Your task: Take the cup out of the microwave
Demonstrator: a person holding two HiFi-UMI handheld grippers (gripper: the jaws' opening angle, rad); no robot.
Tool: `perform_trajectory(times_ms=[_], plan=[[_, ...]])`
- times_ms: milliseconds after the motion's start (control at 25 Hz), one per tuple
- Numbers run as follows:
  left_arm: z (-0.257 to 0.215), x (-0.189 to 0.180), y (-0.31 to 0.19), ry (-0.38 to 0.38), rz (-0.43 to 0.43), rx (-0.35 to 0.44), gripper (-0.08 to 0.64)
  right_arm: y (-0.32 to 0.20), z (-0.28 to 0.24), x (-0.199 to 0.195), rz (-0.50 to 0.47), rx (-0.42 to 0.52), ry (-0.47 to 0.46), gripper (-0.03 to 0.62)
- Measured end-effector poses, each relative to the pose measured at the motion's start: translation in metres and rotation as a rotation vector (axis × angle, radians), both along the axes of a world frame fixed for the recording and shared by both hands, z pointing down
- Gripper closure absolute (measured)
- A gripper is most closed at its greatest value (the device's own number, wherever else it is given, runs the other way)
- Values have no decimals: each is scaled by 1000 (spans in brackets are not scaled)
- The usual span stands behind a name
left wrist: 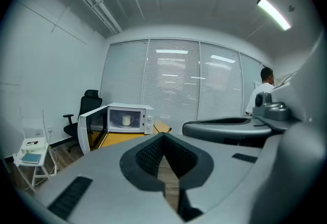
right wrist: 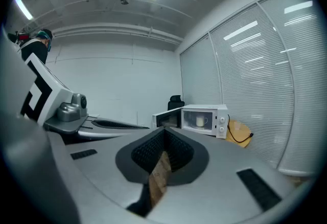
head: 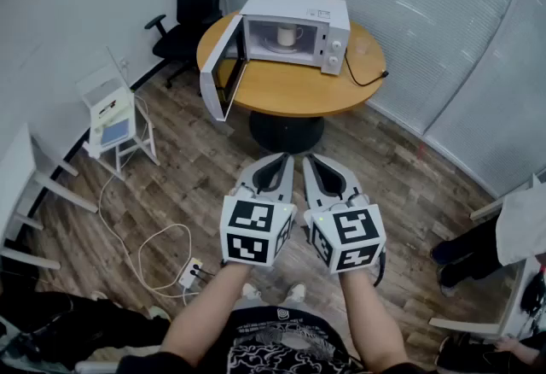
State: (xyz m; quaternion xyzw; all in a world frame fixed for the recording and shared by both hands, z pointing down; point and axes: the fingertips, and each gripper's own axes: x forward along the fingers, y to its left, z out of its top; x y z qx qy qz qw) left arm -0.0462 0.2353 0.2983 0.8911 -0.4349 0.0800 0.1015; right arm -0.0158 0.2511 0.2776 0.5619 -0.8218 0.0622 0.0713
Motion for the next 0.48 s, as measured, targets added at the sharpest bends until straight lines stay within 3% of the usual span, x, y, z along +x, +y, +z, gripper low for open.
perform_trajectory(times_ms=[480], plan=[[-1, 13, -2, -3, 5, 4, 554, -3, 4, 8, 1, 9, -5, 577]])
